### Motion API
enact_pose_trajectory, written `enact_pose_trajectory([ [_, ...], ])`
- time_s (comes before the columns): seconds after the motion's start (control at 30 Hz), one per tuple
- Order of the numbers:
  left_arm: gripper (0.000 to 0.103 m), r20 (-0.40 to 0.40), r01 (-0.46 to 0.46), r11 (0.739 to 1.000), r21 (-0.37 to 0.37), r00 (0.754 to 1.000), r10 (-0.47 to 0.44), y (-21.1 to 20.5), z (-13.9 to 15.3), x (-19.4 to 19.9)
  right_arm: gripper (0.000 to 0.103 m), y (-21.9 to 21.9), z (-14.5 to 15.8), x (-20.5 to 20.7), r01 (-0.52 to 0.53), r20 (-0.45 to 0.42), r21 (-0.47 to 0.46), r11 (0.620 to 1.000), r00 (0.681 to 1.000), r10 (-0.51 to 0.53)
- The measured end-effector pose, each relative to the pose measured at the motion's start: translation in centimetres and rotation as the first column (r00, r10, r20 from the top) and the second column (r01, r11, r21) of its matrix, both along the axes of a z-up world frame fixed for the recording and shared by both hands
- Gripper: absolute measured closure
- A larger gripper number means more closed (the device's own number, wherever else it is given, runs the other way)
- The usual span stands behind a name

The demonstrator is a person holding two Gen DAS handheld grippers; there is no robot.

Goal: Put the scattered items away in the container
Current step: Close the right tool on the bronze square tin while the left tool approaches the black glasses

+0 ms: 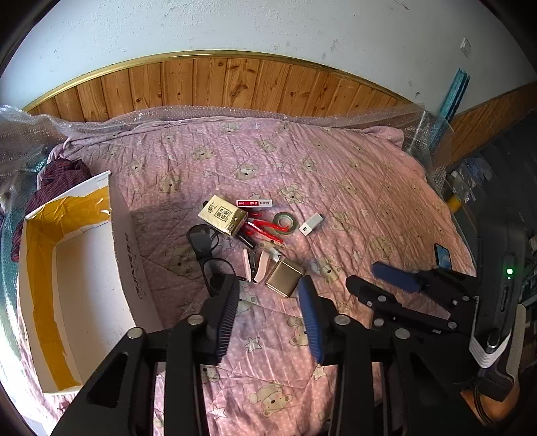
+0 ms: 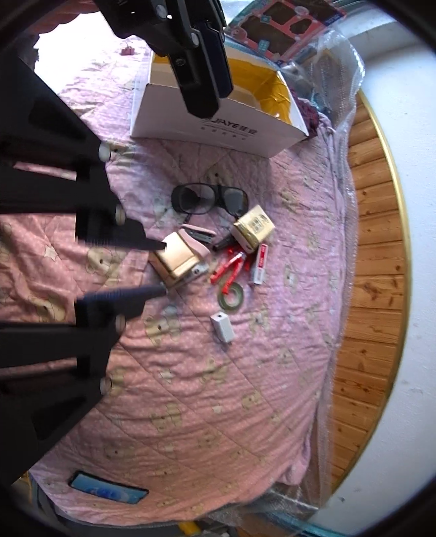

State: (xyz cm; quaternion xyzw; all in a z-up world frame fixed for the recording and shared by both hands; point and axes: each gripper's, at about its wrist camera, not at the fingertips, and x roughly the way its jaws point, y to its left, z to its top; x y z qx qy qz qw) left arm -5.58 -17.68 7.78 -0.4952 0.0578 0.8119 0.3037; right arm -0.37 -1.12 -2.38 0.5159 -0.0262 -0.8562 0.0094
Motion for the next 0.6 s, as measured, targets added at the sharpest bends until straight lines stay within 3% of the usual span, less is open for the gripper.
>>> enact_pose_trajectory([
  [0.23, 0.095, -0.030, 0.027, 0.999, -0.033, 0.999, -0.028, 0.8, -0.8, -0.2, 0.096, 0.0, -0.9, -0.5, -0.013, 0.018, -0.022, 1.000, 1.000, 0.014],
  [0.6, 0.102, 0.019, 0.047, 0.998, -0.051, 0.999, -0.046, 1.8, -3.3, -1.6, 0.097, 0.3, -2.6, -2.1, -0.014, 0.065, -0.058, 0.998, 0.998, 0.018],
])
